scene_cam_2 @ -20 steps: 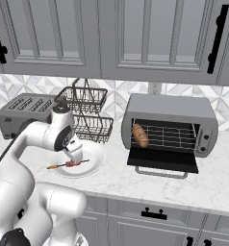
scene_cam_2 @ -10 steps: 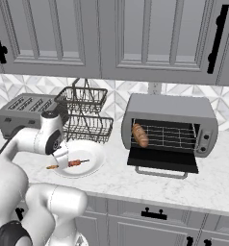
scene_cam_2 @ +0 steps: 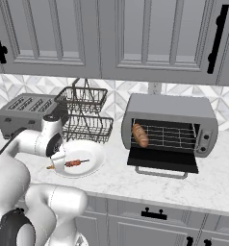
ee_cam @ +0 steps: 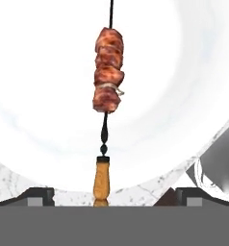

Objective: Pick up the kebab skewer and baguette bread, and place them inside the toaster oven. Close the toaster oven door and start by setting the timer.

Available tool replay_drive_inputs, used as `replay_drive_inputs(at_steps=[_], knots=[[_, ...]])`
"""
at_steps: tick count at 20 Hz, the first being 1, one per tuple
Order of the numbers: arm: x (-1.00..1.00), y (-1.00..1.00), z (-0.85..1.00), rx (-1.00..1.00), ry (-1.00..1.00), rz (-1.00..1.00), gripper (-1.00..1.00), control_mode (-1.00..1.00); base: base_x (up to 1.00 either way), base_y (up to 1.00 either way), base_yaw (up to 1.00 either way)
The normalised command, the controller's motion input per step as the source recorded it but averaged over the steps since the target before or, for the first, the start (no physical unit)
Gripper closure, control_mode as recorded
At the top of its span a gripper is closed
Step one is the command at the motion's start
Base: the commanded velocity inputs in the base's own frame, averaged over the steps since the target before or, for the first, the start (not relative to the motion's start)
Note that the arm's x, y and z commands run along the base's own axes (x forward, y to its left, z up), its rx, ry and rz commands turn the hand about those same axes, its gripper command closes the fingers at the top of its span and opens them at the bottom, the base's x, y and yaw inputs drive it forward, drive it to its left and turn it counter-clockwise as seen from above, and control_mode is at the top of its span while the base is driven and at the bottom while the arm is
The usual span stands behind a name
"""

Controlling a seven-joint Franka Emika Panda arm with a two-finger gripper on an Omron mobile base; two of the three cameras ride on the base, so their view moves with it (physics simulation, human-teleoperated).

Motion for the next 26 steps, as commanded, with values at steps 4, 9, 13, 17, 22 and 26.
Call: replay_drive_inputs(at_steps=[4, 9, 13, 17, 22, 26], knots=[[0.12, 0.11, -0.13, 0.0, 0.08, 0.0, -1.0, -1.0, 0.0, 0.0, 0.0], [0.09, 0.0, -0.15, 0.0, 0.07, 0.0, -1.0, -1.0, 0.0, 0.0, 0.0], [0.1, 0.03, -0.14, 0.0, 0.04, 0.0, -1.0, -1.0, 0.0, 0.0, 0.0], [0.14, 0.11, -0.18, 0.0, 0.05, 0.0, -1.0, -1.0, 0.0, 0.0, 0.0], [0.06, 0.12, -0.1, 0.0, 0.03, 0.0, -1.0, -1.0, 0.0, 0.0, 0.0], [0.0, 0.05, -0.04, 0.0, 0.01, 0.0, -1.0, -1.0, 0.0, 0.0, 0.0]])
